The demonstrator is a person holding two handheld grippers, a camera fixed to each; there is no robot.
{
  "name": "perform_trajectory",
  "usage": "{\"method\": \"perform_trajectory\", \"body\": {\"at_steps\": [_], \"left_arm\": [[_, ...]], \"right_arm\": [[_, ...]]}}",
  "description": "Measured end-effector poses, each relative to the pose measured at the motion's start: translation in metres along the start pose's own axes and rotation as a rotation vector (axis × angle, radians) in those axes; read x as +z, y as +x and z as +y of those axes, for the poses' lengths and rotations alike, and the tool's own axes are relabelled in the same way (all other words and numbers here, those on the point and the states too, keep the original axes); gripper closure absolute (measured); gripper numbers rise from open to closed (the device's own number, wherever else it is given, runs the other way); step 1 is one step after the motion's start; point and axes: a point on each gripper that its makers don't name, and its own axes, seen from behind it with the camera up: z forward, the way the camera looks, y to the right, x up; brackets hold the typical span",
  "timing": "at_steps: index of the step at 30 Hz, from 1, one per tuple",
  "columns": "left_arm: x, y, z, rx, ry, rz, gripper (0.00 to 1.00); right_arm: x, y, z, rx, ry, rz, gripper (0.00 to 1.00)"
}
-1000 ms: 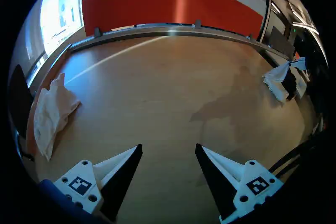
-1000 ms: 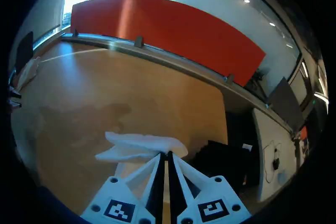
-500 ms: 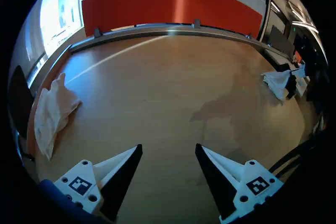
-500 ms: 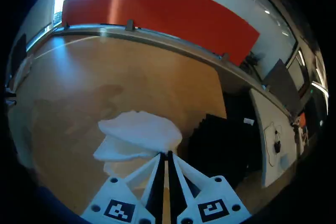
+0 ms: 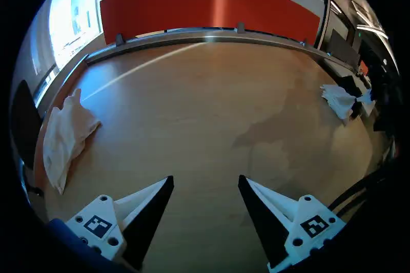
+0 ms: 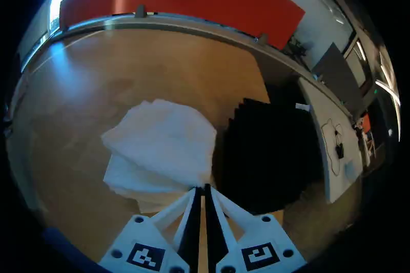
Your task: Fold towel
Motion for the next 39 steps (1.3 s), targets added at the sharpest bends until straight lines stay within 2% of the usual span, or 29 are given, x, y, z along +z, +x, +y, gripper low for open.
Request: {"method": "perform_trajectory", "body": {"at_steps": [18,26,32,37,39], "left_arm": [[-0.004,-0.004,-0.005,-0.001,0.012,-0.006,0.06],[-0.004,-0.007,-0.006,0.0,0.015,-0.013,0.07],[-0.003,-0.005,-0.006,0.001,0.01,-0.012,0.07],[-0.001,-0.003,-0.004,0.003,0.005,-0.01,0.07],[0.0,-0.002,-0.003,0.005,0.003,-0.009,0.06]], "right_arm": [[0.026,-0.034,0.006,0.009,-0.046,-0.115,0.94],[0.03,-0.039,0.006,0.012,-0.056,-0.122,0.89],[0.025,-0.039,0.005,0.012,-0.058,-0.106,0.81],[0.017,-0.037,0.002,0.011,-0.053,-0.077,0.66],[0.014,-0.035,0.0,0.008,-0.05,-0.064,0.65]]}}
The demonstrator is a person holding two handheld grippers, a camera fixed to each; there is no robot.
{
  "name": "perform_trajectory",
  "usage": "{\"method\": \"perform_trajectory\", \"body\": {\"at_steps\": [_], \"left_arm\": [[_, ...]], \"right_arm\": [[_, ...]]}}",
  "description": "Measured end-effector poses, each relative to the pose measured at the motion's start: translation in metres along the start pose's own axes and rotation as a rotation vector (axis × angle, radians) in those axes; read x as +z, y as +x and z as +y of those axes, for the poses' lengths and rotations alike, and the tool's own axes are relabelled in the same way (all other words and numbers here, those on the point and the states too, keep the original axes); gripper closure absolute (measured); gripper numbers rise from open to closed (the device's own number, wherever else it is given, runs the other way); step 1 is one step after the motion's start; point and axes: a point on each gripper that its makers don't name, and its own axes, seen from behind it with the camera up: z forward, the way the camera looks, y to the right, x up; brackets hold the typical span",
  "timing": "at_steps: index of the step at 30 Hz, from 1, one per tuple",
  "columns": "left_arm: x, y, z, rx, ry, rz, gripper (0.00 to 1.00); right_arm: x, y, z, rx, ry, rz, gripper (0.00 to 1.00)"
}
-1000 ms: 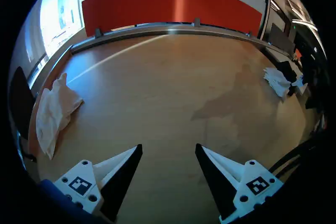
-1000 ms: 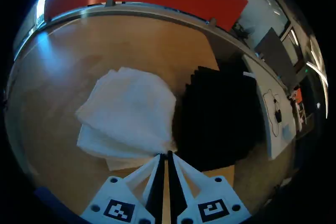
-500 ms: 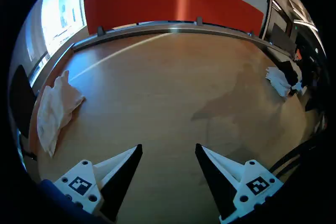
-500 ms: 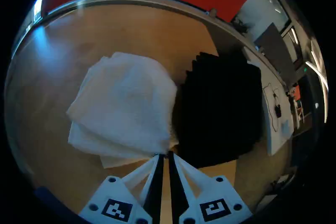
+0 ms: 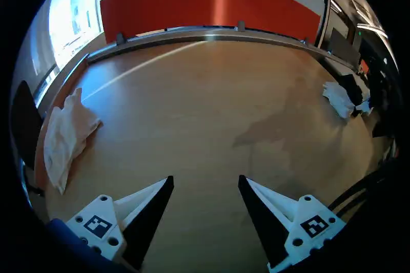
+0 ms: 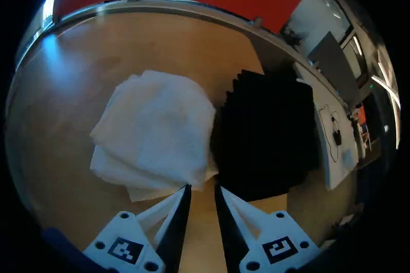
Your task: Fold towel
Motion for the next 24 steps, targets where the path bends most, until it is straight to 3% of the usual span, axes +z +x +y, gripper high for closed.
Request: {"method": "perform_trajectory", "body": {"at_steps": [5,10,24], "left_arm": [[0.001,0.002,0.001,0.001,-0.005,0.003,0.07],[0.001,0.003,0.002,-0.001,-0.007,0.005,0.06],[-0.003,-0.002,-0.004,-0.016,0.004,0.008,0.06]], "right_arm": [[-0.007,0.01,-0.013,-0.011,0.031,0.047,0.55],[-0.015,0.026,-0.041,-0.03,0.097,0.103,0.41],[-0.015,0.055,-0.116,-0.095,0.218,0.16,0.4]]}}
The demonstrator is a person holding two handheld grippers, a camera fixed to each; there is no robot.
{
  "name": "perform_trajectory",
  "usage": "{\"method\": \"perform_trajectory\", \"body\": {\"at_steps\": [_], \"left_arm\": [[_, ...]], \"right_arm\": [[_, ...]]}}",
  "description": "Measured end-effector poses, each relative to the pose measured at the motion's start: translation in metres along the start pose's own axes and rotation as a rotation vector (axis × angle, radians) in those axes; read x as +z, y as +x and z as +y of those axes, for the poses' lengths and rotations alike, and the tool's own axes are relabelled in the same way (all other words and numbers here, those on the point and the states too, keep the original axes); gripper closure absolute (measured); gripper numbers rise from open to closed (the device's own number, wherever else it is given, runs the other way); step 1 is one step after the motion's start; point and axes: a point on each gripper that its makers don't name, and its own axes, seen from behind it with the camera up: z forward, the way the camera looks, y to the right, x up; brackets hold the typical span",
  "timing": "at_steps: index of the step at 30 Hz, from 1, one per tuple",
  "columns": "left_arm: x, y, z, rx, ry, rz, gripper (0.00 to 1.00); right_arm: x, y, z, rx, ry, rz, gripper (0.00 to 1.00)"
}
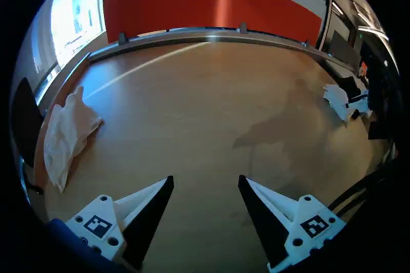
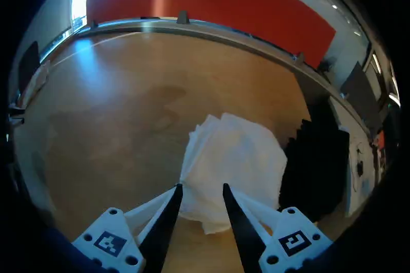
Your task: Fold towel
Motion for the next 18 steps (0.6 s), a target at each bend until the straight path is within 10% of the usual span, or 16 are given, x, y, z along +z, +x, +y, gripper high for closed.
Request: {"method": "perform_trajectory", "body": {"at_steps": [8,18], "left_arm": [[-0.002,-0.003,-0.005,-0.007,0.007,-0.001,0.06],[-0.002,-0.002,-0.004,-0.008,0.006,-0.001,0.06]], "right_arm": [[0.01,0.003,-0.011,-0.012,0.017,-0.011,0.48],[0.015,0.001,-0.013,-0.004,0.027,-0.018,0.83]]}}
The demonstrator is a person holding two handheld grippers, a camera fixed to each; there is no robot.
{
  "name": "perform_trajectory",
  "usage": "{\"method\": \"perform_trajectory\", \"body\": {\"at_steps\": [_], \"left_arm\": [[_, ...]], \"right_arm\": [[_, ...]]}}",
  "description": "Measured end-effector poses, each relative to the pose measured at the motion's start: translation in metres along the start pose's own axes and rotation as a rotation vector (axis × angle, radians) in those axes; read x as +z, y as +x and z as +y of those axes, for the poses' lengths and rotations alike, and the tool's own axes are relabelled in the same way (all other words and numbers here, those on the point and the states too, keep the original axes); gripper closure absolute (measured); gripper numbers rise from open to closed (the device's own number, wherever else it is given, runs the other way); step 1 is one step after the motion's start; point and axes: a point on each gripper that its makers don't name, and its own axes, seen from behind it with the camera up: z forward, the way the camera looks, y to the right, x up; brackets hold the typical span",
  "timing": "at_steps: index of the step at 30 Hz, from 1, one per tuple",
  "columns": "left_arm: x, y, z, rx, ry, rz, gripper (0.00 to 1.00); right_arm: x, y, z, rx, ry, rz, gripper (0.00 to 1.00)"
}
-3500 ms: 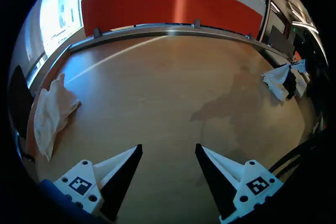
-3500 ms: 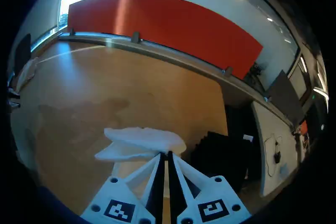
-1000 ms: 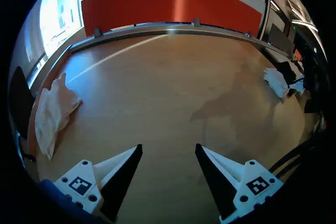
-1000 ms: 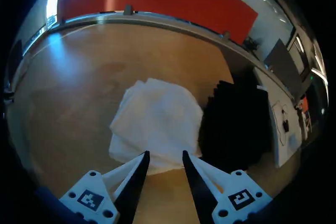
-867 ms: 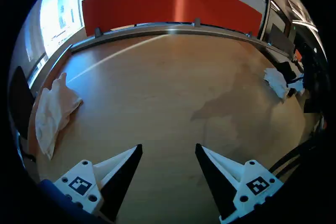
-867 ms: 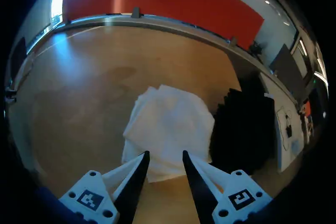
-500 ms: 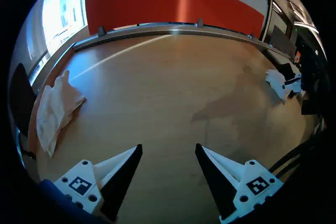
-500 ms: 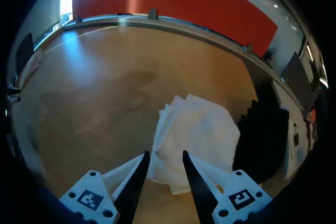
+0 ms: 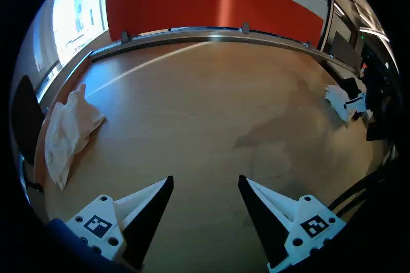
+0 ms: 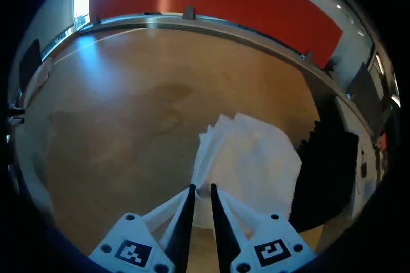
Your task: Fold towel
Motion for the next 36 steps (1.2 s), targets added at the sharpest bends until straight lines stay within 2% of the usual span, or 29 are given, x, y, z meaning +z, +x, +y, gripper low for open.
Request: {"method": "perform_trajectory", "body": {"at_steps": [4,6,18,33,36], "left_arm": [[0.0,0.002,0.0,0.002,-0.001,0.002,0.06],[0.0,0.002,0.0,0.002,-0.001,0.003,0.07],[0.002,0.003,0.002,0.004,-0.004,0.004,0.06],[0.003,0.005,0.004,0.007,-0.006,0.006,0.07],[0.003,0.004,0.004,0.006,-0.006,0.006,0.06]], "right_arm": [[-0.003,0.001,-0.002,0.0,0.012,0.009,0.94],[-0.007,0.002,-0.003,-0.003,0.018,0.015,0.95],[-0.023,-0.007,-0.006,-0.011,0.058,0.001,0.95],[-0.025,-0.021,-0.006,-0.022,0.068,-0.032,0.95],[-0.025,-0.021,-0.005,-0.018,0.063,-0.032,0.92]]}}
